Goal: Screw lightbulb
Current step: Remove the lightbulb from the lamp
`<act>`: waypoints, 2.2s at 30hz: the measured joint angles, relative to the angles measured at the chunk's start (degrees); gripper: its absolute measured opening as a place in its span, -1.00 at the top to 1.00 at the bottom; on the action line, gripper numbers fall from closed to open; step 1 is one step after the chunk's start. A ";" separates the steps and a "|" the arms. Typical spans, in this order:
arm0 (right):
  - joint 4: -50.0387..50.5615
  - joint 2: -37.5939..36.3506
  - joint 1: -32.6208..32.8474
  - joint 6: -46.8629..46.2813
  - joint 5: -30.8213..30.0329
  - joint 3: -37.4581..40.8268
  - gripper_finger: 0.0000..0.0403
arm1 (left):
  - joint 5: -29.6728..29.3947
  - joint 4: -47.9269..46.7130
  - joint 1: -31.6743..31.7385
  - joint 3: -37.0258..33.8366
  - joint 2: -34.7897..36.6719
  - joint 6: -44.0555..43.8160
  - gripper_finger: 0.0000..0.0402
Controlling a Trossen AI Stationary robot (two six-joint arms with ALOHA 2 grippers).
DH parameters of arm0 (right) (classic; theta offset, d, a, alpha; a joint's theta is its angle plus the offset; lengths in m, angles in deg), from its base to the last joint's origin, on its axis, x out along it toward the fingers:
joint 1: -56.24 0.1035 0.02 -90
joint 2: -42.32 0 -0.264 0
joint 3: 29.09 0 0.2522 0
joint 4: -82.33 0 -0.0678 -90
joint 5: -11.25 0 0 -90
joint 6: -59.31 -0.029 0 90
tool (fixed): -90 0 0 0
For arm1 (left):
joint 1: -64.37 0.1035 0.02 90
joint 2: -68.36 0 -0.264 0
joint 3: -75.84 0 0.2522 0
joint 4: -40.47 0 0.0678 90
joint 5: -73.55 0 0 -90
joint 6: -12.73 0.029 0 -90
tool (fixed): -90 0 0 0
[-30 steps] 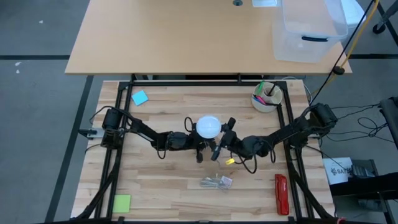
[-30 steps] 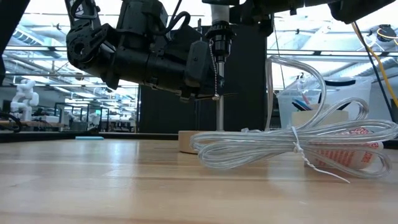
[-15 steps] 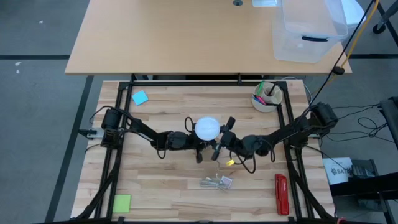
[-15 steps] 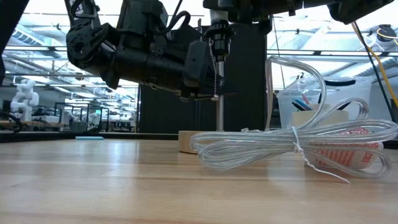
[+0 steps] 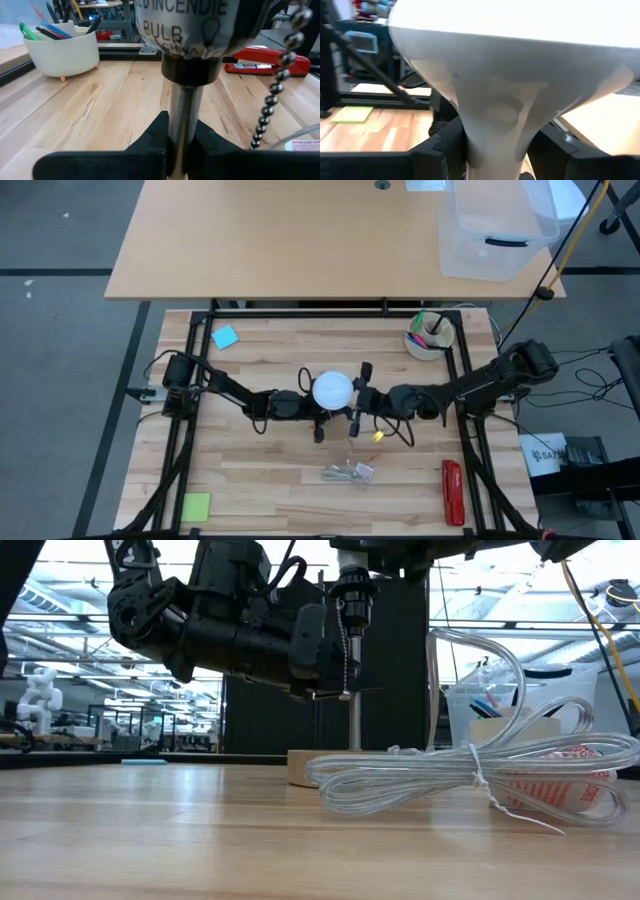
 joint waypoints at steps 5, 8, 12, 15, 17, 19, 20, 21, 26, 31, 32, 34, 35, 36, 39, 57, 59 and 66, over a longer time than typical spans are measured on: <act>0.90 -0.44 -4.94 1.95 13.86 0.00 0.15 | 1.14 -0.21 -0.03 -0.11 0.00 -0.08 0.86; 1.21 -0.44 -7.66 3.20 20.17 0.00 0.14 | 1.89 -0.18 -0.08 -0.11 0.00 -0.05 0.86; 1.55 -0.44 -10.84 4.18 28.81 -0.02 0.14 | 3.28 -0.27 -0.03 -0.11 -0.02 0.04 0.86; 2.05 -0.44 -12.84 4.69 34.87 -0.08 0.14 | 5.02 -0.24 0.03 -0.07 -0.02 0.40 0.86; 2.27 -0.41 -14.31 5.03 40.08 -0.14 0.14 | 6.23 -0.22 0.03 0.07 -0.06 0.59 0.86; 2.27 -0.31 -15.90 4.89 44.93 -0.13 0.14 | 7.71 -0.28 0.08 0.15 -0.09 0.43 0.86; 2.26 -0.29 -16.62 4.38 46.59 -0.15 0.14 | 8.55 -0.31 0.14 0.17 -0.09 0.30 0.86; 2.26 -0.29 -17.26 3.89 47.84 -0.13 0.14 | 9.00 -0.31 0.14 0.20 -0.09 0.10 0.86; 2.07 -0.29 -19.02 1.54 50.66 -0.13 0.12 | 9.48 -0.51 0.16 0.20 -0.09 -0.54 0.86; 1.54 -0.23 -18.66 0.91 49.82 0.00 -0.02 | 9.96 -0.77 0.31 0.17 -0.07 -0.52 0.86; 1.55 -0.48 -18.42 0.86 49.43 0.03 -0.06 | 10.15 -0.77 0.31 0.17 -0.07 -0.43 0.86; 1.59 -1.08 -18.26 0.25 48.91 0.09 -0.15 | 10.36 -0.81 0.29 0.13 -0.07 -0.28 0.86; 1.69 -1.62 -18.28 -0.08 48.77 0.09 -0.19 | 10.36 -0.79 0.29 0.13 -0.07 -0.24 0.86; 1.82 -2.33 -18.29 -0.25 48.42 0.09 -0.23 | 10.36 -0.80 0.29 0.13 -0.07 -0.22 0.86; 4.50 -4.85 -17.87 0.26 45.97 0.11 -0.33 | 10.33 -0.83 0.29 0.11 -0.07 -0.38 0.86; 23.24 -18.70 -10.43 0.34 33.72 0.21 -0.43 | 10.46 -0.58 0.10 0.02 -0.07 0.16 0.86; 23.24 -18.82 -9.62 -0.39 33.23 0.15 -0.43 | 10.44 -0.59 0.10 -0.02 -0.07 0.31 0.86; 26.47 -19.02 -4.96 -3.64 23.63 -0.15 -0.43 | 10.25 -0.59 0.12 -0.02 -0.07 -0.45 0.86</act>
